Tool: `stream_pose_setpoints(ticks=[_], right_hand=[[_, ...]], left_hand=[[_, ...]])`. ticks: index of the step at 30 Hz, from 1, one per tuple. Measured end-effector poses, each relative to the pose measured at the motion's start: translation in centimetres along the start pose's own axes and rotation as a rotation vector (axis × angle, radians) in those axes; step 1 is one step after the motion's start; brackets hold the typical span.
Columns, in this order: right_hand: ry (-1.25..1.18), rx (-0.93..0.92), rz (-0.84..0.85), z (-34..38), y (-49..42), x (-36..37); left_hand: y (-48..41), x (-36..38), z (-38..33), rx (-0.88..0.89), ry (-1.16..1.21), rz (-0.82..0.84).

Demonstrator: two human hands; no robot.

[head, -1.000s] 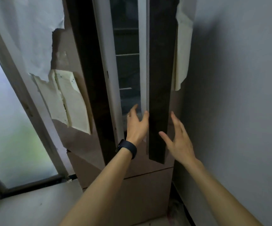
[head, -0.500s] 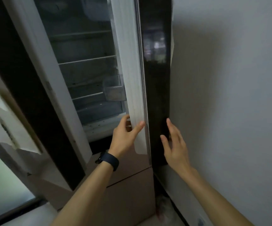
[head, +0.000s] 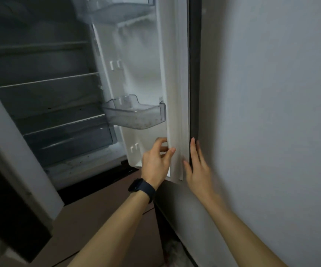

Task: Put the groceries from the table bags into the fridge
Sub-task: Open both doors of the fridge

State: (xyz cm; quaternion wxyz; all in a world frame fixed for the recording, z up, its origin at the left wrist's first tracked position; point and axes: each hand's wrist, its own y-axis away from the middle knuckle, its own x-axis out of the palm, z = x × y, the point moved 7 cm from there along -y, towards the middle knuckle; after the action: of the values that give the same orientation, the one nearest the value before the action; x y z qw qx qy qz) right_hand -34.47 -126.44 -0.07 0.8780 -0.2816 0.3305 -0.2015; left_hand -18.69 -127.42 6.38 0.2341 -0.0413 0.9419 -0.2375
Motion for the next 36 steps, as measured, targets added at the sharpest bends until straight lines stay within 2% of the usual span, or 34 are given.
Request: stream_pose_setpoints(ticks=[4,16,20,23,28,30,33,36], right_hand=[[0.018,0.032,-0.021,-2.2,-2.3,-0.3],[0.033,0.036,-0.017,-6.0,-5.9,-0.3],[0.039,0.034,0.023,-6.1,-6.2,-0.5],[0.039,0.088,0.093,-6.4,-5.8,-1.0],[-0.005,0.072,0.008,-3.7,0.5,-1.7],[-0.061,0.026,0.084,-1.9,3.7,0.0],[-0.137,0.027,0.324,1.0,7.6,4.6],[-0.238,0.009,0.531,4.9,10.1,9.4]], left_hand=[[-1.6,2.7,-0.5,-0.021,-0.014,-0.062],[-4.7,6.6,-0.2,-0.057,0.015,-0.11],[-4.7,6.8,-0.3,-0.047,0.002,-0.072],[-4.2,6.7,-0.7,-0.021,-0.094,0.046],[1.0,2.4,2.4,-0.055,-0.158,0.071],[4.1,-0.5,4.8,-0.072,-0.23,0.042],[9.2,-5.8,8.9,-0.17,-0.376,-0.023],[14.1,-12.3,11.6,-0.277,-0.464,-0.162]])
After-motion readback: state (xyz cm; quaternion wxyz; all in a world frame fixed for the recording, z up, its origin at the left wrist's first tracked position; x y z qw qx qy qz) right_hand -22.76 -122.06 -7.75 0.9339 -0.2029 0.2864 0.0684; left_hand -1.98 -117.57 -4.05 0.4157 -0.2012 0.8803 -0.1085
